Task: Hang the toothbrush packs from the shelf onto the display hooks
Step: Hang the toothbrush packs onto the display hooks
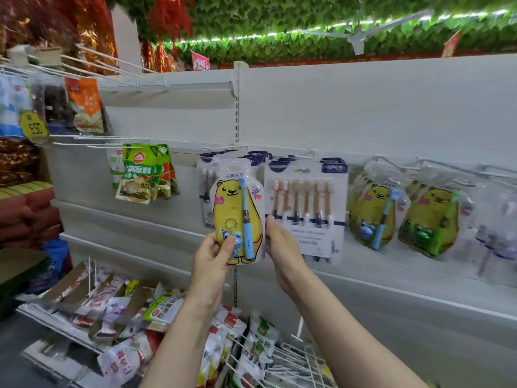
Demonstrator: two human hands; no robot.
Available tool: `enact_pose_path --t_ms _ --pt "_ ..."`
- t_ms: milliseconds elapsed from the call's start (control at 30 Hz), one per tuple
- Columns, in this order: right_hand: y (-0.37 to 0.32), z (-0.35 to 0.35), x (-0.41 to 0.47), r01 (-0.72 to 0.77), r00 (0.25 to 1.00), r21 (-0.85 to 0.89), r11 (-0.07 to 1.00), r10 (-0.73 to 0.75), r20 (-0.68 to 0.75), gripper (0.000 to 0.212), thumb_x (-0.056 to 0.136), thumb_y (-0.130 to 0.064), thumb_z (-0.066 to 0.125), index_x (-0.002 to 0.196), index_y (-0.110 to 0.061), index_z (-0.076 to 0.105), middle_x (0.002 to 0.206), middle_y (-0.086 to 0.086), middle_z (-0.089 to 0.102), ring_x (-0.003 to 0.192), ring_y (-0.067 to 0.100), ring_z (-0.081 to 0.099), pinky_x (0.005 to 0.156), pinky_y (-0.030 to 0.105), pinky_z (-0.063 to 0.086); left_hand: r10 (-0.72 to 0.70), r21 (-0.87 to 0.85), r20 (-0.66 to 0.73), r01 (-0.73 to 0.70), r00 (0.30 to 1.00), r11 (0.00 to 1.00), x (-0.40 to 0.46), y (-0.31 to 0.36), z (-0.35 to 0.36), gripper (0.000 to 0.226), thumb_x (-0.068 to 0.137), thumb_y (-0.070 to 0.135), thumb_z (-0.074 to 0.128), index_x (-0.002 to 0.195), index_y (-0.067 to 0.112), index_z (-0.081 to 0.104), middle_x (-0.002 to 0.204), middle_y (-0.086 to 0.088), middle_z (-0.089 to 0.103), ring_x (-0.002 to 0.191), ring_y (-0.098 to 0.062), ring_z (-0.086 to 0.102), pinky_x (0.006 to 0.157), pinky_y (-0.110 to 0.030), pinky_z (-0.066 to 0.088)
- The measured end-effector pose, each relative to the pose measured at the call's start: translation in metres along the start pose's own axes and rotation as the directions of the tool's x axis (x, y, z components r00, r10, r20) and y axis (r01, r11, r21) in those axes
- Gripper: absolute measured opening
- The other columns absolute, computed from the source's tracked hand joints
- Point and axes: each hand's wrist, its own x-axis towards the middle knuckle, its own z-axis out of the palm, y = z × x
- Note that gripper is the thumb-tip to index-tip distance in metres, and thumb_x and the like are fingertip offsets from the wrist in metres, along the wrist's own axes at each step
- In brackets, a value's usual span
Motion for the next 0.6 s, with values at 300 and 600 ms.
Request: enact_pose_path --t_ms 300,600 --pt "-0.066 -0.159 -0.079 0.248 0.935 0.024 0.968 -0.233 -0.268 0.021 0.093 -0.028 0.070 0.089 -0.007 0.072 0.081 0.004 0.074 0.072 0.012 0.067 0.067 0.028 0.055 -0.108 0.061 0.246 0.096 0.963 0.994 -0.073 -0.043 0.141 0.018 0.096 0.015 0.059 0.112 0.008 0.060 0.103 -0.011 0.075 0.093 -0.023 0.071 0.083 -0.041 0.058" --pt "-0.086 -0.249 -0.095 0.246 0.905 -0.027 0.969 -0.240 -0.351 0.024 0.088 -0.024 0.076 0.094 -0.002 0.068 0.078 0.000 0.071 0.060 0.001 0.065 0.054 0.014 0.049 -0.119 0.104 0.267 0.094 0.956 0.990 -0.103 -0.061 0.223 0.019 0.095 0.021 0.063 0.110 0.010 0.062 0.101 -0.010 0.075 0.089 -0.023 0.072 0.078 -0.042 0.057"
